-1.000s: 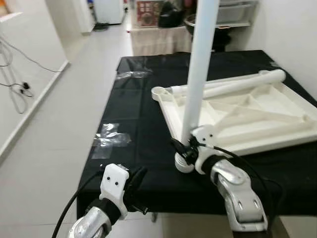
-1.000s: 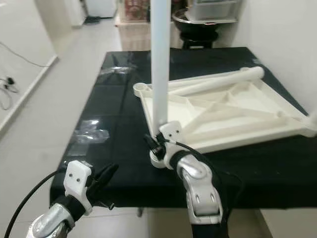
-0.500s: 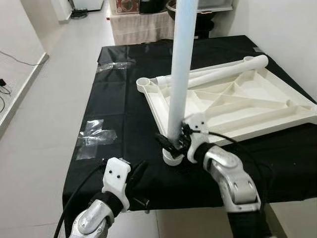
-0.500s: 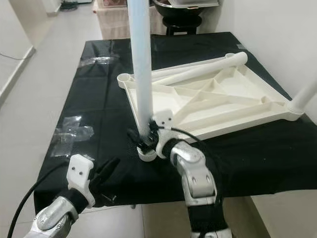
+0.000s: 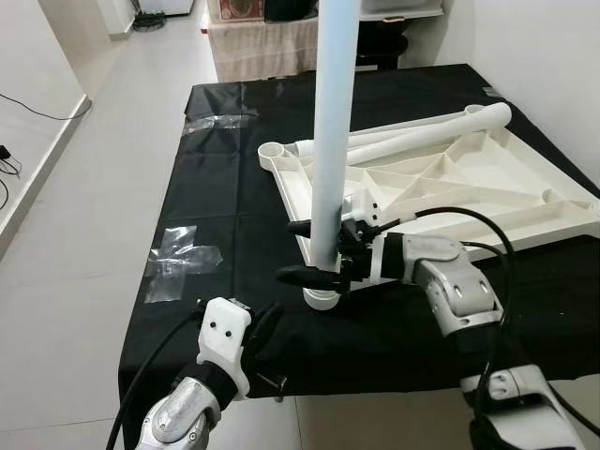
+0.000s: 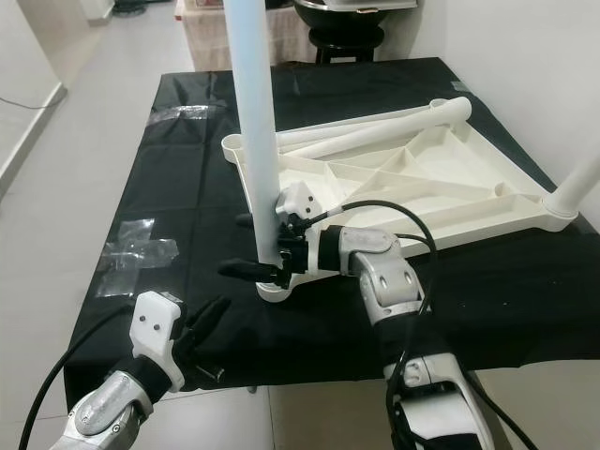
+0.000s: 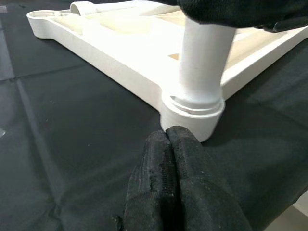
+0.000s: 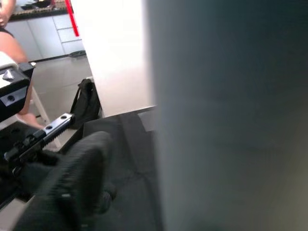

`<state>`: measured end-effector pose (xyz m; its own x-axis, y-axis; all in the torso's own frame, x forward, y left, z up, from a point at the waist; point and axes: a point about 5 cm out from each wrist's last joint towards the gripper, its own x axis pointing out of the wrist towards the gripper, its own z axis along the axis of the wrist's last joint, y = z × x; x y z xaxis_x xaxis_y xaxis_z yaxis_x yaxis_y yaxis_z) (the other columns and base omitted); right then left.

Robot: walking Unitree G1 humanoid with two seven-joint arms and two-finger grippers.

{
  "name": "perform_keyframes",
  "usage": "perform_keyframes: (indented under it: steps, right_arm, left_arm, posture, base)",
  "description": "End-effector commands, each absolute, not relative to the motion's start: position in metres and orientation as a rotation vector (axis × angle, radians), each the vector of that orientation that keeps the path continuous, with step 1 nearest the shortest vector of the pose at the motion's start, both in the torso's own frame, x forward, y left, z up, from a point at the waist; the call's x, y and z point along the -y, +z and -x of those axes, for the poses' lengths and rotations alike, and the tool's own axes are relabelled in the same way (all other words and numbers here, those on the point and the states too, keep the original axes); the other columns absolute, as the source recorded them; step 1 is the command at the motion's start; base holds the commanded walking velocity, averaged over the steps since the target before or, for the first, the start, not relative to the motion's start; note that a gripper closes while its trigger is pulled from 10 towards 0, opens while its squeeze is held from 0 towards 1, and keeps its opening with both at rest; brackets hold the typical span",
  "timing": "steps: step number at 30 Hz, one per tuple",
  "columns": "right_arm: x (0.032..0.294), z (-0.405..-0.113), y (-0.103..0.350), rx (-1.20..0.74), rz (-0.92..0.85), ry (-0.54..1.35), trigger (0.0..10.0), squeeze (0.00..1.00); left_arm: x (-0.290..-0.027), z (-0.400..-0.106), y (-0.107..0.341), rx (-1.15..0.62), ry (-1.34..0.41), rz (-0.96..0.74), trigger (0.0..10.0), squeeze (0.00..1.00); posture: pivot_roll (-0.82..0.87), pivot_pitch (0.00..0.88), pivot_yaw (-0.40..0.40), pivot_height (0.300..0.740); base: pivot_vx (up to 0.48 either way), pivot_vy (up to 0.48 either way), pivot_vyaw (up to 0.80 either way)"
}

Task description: Building children table

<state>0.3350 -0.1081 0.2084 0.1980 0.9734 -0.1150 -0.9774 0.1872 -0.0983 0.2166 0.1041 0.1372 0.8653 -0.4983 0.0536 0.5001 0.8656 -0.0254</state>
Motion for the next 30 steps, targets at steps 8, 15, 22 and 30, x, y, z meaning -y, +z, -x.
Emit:
perform_keyframes:
  steps: [8, 15, 22, 30]
  right_arm:
    - [0.107, -0.336, 0.197, -0.057, 0.142, 1.465, 0.0, 0.0]
    - [0.12, -0.34, 0.19, -0.041, 0.167, 1.3, 0.0, 0.0]
    - [0.102, -0.295, 0.136, -0.202, 0.112, 0.563, 0.0, 0.0]
    - [0.089, -0.312, 0.15, -0.114, 0.144, 0.581, 5.0, 0.0]
  left_arm:
    - [-0.102, -0.213, 0.131, 0.022, -0.519, 0.038, 10.0, 0.0]
    - [-0.103, -0.212, 0.132, 0.022, -0.521, 0.042, 10.0, 0.0]
    - [-0.108, -0.21, 0.133, 0.015, -0.523, 0.043, 10.0, 0.0]
    - [-0.109, -0.215, 0.131, 0.011, -0.538, 0.033, 10.0, 0.0]
  posture:
    - [0.07, 0.14, -0.009, 0.74]
    - [0.06, 0.158, -0.008, 0.74]
    - [0.04, 0.177, 0.016, 0.74]
    - [0.04, 0.159, 0.019, 0.74]
  base:
    - [0.0, 0.0, 0.0]
    - [0.0, 0.0, 0.0]
    - [0.0, 0.0, 0.0]
    - [0.0, 0.0, 0.0]
